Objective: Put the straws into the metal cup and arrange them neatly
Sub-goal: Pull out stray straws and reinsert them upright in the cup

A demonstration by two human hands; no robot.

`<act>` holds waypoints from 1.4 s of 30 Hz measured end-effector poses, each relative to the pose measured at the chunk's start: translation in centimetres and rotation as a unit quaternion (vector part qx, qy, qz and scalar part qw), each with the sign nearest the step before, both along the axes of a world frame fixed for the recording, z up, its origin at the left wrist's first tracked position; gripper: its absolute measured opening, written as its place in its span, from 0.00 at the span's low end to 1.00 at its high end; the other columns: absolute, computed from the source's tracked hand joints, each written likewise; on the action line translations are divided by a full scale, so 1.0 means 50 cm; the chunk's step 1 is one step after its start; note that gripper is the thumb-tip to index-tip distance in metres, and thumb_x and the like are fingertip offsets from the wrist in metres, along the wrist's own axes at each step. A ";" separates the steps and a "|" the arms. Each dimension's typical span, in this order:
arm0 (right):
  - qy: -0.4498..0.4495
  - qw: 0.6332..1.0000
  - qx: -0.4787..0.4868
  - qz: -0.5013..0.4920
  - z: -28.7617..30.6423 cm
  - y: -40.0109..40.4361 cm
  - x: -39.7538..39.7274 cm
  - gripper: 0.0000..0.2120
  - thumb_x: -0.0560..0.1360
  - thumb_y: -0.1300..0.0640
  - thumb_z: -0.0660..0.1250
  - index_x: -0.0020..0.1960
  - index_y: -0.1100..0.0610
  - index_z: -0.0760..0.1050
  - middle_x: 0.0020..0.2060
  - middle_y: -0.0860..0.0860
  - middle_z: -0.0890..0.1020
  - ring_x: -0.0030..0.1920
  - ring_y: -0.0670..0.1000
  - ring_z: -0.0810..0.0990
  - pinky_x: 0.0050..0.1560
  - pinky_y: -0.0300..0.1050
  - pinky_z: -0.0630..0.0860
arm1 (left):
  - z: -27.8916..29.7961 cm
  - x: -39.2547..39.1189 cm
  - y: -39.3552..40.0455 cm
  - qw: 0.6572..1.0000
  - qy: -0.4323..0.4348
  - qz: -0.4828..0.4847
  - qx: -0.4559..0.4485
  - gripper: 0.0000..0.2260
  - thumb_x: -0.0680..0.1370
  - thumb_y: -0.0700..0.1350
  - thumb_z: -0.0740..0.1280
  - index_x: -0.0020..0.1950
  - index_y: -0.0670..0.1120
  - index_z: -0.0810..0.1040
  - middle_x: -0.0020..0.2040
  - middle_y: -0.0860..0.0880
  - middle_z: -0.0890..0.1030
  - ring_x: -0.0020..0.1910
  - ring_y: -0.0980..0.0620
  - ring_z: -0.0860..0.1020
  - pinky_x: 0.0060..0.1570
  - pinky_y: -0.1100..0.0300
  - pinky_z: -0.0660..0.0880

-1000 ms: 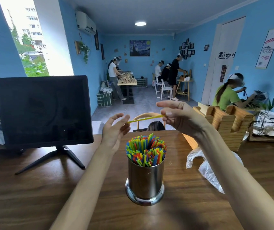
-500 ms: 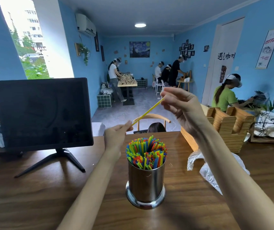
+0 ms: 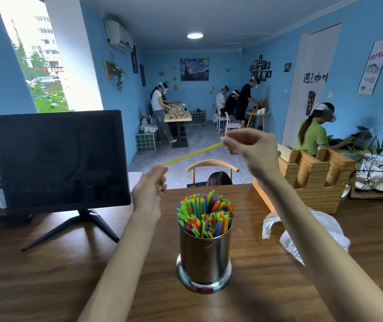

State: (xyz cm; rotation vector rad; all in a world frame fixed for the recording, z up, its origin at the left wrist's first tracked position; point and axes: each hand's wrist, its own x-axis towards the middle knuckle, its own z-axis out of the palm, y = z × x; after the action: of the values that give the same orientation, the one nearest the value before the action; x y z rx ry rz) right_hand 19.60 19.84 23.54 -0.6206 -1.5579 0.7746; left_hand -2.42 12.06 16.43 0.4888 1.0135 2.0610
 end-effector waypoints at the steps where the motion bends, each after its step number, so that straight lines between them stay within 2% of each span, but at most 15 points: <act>1: -0.060 0.998 -0.015 0.009 -0.012 0.003 0.004 0.09 0.71 0.60 0.79 0.51 0.58 0.85 0.38 0.53 0.87 0.37 0.50 0.85 0.42 0.42 0.81 | 0.012 -0.003 -0.004 0.999 0.001 0.031 0.015 0.17 0.76 0.41 0.75 0.65 0.42 0.79 0.43 0.49 0.85 0.40 0.53 0.79 0.36 0.65 0.76; 4: -0.206 0.975 -0.026 0.080 -0.056 0.000 -0.002 0.10 0.69 0.59 0.80 0.50 0.57 0.85 0.39 0.53 0.88 0.36 0.48 0.85 0.40 0.41 0.82 | 0.060 0.018 -0.020 0.984 0.123 0.113 0.065 0.18 0.79 0.45 0.73 0.68 0.47 0.77 0.44 0.50 0.86 0.43 0.53 0.83 0.40 0.64 0.79; 6: -0.274 0.952 0.004 0.135 -0.088 -0.005 -0.021 0.10 0.69 0.60 0.81 0.49 0.55 0.84 0.44 0.54 0.88 0.38 0.47 0.86 0.41 0.42 0.82 | 0.077 0.040 -0.019 0.952 0.246 0.148 0.108 0.19 0.78 0.42 0.74 0.68 0.49 0.76 0.44 0.47 0.87 0.42 0.52 0.84 0.43 0.62 0.80; 8: -0.313 0.939 0.033 0.136 -0.113 -0.004 -0.042 0.08 0.70 0.59 0.80 0.48 0.55 0.85 0.42 0.52 0.87 0.39 0.42 0.85 0.43 0.39 0.81 | 0.081 0.058 -0.010 0.915 0.355 0.152 0.115 0.19 0.79 0.40 0.72 0.68 0.51 0.75 0.44 0.46 0.86 0.41 0.51 0.86 0.44 0.60 0.81; 10: -0.318 0.940 0.045 0.115 -0.122 0.001 -0.047 0.06 0.71 0.59 0.79 0.46 0.54 0.86 0.38 0.49 0.87 0.38 0.40 0.83 0.40 0.35 0.76 | 0.085 0.066 -0.003 0.899 0.402 0.132 0.119 0.19 0.80 0.41 0.72 0.69 0.52 0.75 0.45 0.48 0.84 0.40 0.50 0.86 0.41 0.58 0.80; 13: -0.314 0.939 0.027 0.135 -0.123 0.019 -0.032 0.05 0.71 0.58 0.79 0.46 0.52 0.85 0.38 0.49 0.87 0.40 0.44 0.85 0.43 0.38 0.79 | 0.089 0.063 0.000 0.890 0.426 0.109 0.124 0.20 0.80 0.42 0.72 0.70 0.50 0.74 0.45 0.49 0.84 0.41 0.50 0.86 0.39 0.53 0.80; 16: -0.319 0.936 0.007 0.145 -0.131 0.041 -0.019 0.06 0.72 0.56 0.78 0.48 0.51 0.85 0.40 0.50 0.87 0.43 0.49 0.86 0.49 0.47 0.83 | 0.091 0.062 -0.006 0.893 0.415 0.112 0.135 0.19 0.80 0.42 0.72 0.70 0.50 0.73 0.46 0.47 0.84 0.40 0.48 0.86 0.37 0.60 0.79; 18: -0.334 0.932 0.003 0.139 -0.140 0.049 -0.017 0.07 0.72 0.55 0.78 0.49 0.51 0.85 0.40 0.48 0.87 0.44 0.48 0.85 0.49 0.45 0.82 | 0.089 0.064 -0.012 0.895 0.403 0.123 0.149 0.18 0.80 0.42 0.71 0.68 0.51 0.73 0.46 0.44 0.84 0.41 0.48 0.86 0.35 0.61 0.79; 21: -0.351 0.925 -0.004 0.142 -0.149 0.052 -0.018 0.08 0.74 0.55 0.77 0.52 0.54 0.85 0.42 0.47 0.86 0.46 0.44 0.84 0.48 0.38 0.80 | 0.085 0.070 -0.019 0.897 0.395 0.116 0.159 0.16 0.80 0.41 0.72 0.64 0.53 0.73 0.44 0.47 0.83 0.41 0.48 0.86 0.32 0.59 0.78; 26: -0.352 0.923 -0.012 0.154 -0.156 0.052 -0.017 0.07 0.76 0.53 0.75 0.53 0.54 0.85 0.44 0.48 0.86 0.45 0.46 0.84 0.47 0.40 0.80 | 0.087 0.073 -0.038 0.905 0.354 0.142 0.187 0.17 0.79 0.40 0.72 0.66 0.50 0.73 0.44 0.44 0.82 0.39 0.45 0.86 0.28 0.60 0.77; 28: -0.348 0.924 -0.014 0.155 -0.163 0.052 -0.018 0.07 0.77 0.53 0.74 0.52 0.53 0.86 0.43 0.48 0.87 0.45 0.47 0.85 0.48 0.42 0.81 | 0.084 0.071 -0.041 0.893 0.392 0.133 0.174 0.17 0.79 0.42 0.72 0.64 0.56 0.74 0.45 0.46 0.82 0.39 0.47 0.86 0.29 0.59 0.78; 32: -0.356 0.923 -0.018 0.145 -0.168 0.048 -0.025 0.08 0.79 0.51 0.71 0.53 0.54 0.85 0.43 0.47 0.87 0.44 0.46 0.85 0.47 0.40 0.80 | 0.047 0.063 -0.029 0.859 0.504 0.046 0.078 0.19 0.78 0.44 0.74 0.60 0.66 0.75 0.45 0.54 0.82 0.39 0.52 0.85 0.36 0.56 0.80; 36: -0.363 0.925 -0.002 0.111 -0.174 0.040 -0.032 0.08 0.79 0.50 0.70 0.51 0.53 0.84 0.44 0.47 0.86 0.42 0.44 0.84 0.44 0.38 0.78 | -0.013 0.057 -0.026 0.813 0.581 -0.017 0.004 0.15 0.74 0.50 0.77 0.54 0.65 0.77 0.42 0.57 0.83 0.41 0.61 0.82 0.44 0.63 0.80; 39: -0.338 0.936 0.018 0.092 -0.185 0.029 -0.036 0.06 0.80 0.51 0.70 0.49 0.52 0.84 0.41 0.46 0.85 0.40 0.43 0.82 0.41 0.39 0.78 | -0.064 0.043 -0.030 0.784 0.619 -0.014 -0.031 0.05 0.73 0.55 0.77 0.45 0.61 0.84 0.44 0.60 0.83 0.48 0.61 0.80 0.50 0.54 0.80; 42: -0.320 0.943 0.015 0.086 -0.194 0.023 -0.040 0.06 0.79 0.51 0.70 0.50 0.52 0.84 0.40 0.47 0.85 0.39 0.49 0.81 0.41 0.46 0.78 | -0.081 0.024 -0.039 0.776 0.630 0.003 -0.033 0.04 0.73 0.55 0.76 0.42 0.57 0.87 0.45 0.62 0.83 0.53 0.58 0.79 0.54 0.50 0.77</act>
State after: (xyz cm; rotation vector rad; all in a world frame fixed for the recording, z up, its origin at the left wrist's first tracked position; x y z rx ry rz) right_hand 17.61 20.98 13.82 -0.7678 -2.2395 0.7107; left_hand -1.23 10.10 12.37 1.9610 1.7607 1.5059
